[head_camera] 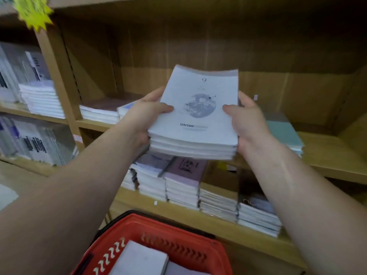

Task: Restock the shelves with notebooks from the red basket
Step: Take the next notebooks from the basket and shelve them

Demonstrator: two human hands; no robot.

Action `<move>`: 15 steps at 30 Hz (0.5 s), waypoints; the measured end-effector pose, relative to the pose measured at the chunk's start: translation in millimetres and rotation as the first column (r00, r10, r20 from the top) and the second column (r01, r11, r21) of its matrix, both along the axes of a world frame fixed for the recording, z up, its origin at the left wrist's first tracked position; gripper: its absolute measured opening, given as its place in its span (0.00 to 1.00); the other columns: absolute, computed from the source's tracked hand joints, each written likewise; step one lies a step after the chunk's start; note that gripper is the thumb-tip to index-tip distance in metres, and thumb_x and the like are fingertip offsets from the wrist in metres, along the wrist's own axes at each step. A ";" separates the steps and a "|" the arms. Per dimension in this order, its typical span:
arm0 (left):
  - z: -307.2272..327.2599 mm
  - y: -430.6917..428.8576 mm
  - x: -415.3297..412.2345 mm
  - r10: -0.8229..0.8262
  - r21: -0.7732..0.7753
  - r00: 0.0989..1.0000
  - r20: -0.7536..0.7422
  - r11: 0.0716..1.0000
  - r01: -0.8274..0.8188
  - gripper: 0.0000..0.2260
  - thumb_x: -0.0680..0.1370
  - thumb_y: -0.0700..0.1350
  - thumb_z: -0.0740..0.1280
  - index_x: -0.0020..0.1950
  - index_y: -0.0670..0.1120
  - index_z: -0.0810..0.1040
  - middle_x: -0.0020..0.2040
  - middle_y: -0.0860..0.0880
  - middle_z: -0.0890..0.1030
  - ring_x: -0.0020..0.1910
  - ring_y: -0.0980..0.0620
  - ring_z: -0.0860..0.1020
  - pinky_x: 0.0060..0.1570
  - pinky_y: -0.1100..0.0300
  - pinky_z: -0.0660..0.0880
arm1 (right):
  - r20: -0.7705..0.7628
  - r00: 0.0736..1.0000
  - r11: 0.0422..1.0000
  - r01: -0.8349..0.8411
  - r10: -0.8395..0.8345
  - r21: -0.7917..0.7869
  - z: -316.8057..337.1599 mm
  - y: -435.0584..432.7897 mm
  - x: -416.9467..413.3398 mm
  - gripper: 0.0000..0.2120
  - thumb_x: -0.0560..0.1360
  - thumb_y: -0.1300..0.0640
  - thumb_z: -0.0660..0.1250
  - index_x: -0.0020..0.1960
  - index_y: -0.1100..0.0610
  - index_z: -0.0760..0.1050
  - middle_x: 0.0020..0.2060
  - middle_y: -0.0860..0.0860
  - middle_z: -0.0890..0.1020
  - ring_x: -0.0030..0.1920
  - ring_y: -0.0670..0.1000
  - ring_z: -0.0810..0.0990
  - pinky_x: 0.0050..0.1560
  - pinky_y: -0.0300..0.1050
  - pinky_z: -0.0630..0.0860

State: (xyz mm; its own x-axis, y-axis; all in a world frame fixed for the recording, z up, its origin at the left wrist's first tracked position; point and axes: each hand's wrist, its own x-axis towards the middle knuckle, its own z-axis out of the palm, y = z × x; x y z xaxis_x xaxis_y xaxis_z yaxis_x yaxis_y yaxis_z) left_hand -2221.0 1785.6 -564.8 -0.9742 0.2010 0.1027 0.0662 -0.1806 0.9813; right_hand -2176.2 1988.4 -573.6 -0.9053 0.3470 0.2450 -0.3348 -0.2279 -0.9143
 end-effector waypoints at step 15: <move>-46.9 12.4 -33.1 -0.115 -0.711 0.803 -0.584 0.550 -0.439 0.39 0.65 0.63 0.79 0.74 0.61 0.71 0.80 0.52 0.63 0.77 0.50 0.61 0.76 0.54 0.58 | 0.194 0.981 0.674 -0.155 0.018 0.722 4.2 67.2 -32.2 0.45 0.69 0.42 0.78 0.80 0.47 0.60 0.70 0.41 0.71 0.68 0.43 0.73 0.60 0.32 0.70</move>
